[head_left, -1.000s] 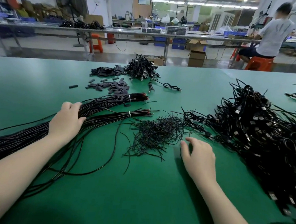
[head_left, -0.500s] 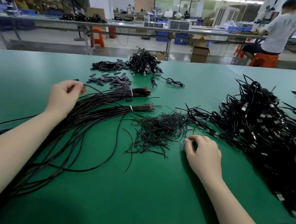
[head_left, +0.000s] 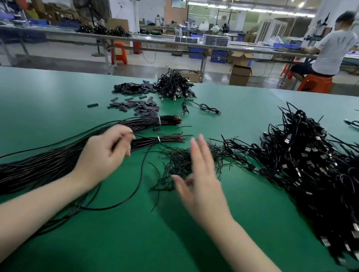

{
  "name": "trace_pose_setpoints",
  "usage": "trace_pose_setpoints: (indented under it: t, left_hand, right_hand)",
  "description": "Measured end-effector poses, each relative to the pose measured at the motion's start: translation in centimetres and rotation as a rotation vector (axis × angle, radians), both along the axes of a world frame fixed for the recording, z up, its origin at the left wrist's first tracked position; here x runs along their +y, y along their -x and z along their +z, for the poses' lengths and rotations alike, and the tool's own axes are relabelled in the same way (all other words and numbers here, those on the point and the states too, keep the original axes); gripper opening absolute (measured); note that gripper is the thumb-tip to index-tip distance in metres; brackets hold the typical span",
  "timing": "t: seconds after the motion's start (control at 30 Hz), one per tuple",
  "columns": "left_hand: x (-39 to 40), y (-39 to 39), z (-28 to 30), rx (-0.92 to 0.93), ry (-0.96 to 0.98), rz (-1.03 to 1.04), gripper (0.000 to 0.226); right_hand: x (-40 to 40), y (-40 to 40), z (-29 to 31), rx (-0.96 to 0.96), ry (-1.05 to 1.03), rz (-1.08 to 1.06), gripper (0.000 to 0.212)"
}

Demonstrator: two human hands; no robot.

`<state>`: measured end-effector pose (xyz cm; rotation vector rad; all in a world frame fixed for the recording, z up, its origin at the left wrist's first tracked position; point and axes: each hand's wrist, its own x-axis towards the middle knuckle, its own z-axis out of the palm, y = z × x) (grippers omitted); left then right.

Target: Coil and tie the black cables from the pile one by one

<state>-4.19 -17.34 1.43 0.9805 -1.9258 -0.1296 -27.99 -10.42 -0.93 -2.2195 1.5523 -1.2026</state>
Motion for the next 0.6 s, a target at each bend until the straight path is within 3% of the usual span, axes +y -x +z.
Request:
trace_pose_setpoints:
  t: [0.1, 0.2, 0.27, 0.37, 0.43, 0.5, 0.6]
  left_hand:
    - [1.9, 0.5, -0.9, -0.031, 0.018, -0.030, 0.016]
    - [2.5, -1.3, -0.2, 0.000, -0.044, 0.009, 0.023]
    - [2.7, -3.4, 0.1, -0.085, -0.113, 0.000, 0.033]
    - [3.4, -7.7, 0.2, -0.149, -0.269, 0.005, 0.049]
    - [4.1, -10.2, 0.3, -0.078, -0.411, -0.007, 0.059]
    - [4.5, -11.8, 0.8, -0.054, -0.491, -0.034, 0.060]
    - [4.1, -13.0, 1.5, -0.267, -0.427, 0.034, 0.058]
  right_hand:
    - [-1.3, -4.3, 3.6, -0.047, -0.091, 0.221, 0.080]
    - [-2.8, -5.8, 8.3, 0.270, -0.017, 0.183, 0.043]
    - [-3.7, -5.2, 12.7, 0.339, 0.109, 0.125, 0.030]
    - [-5.2, -1.7, 19.9, 0.128, 0.118, 0.060, 0.023]
    - [-5.5, 1.6, 23.2, -0.047, 0.119, -0.041, 0.024]
    - [-5.6, 5.1, 24.1, -0.114, 0.160, -0.176, 0.026]
    - [-5.1, 10.4, 22.8, -0.198, 0.199, -0.394, 0.029]
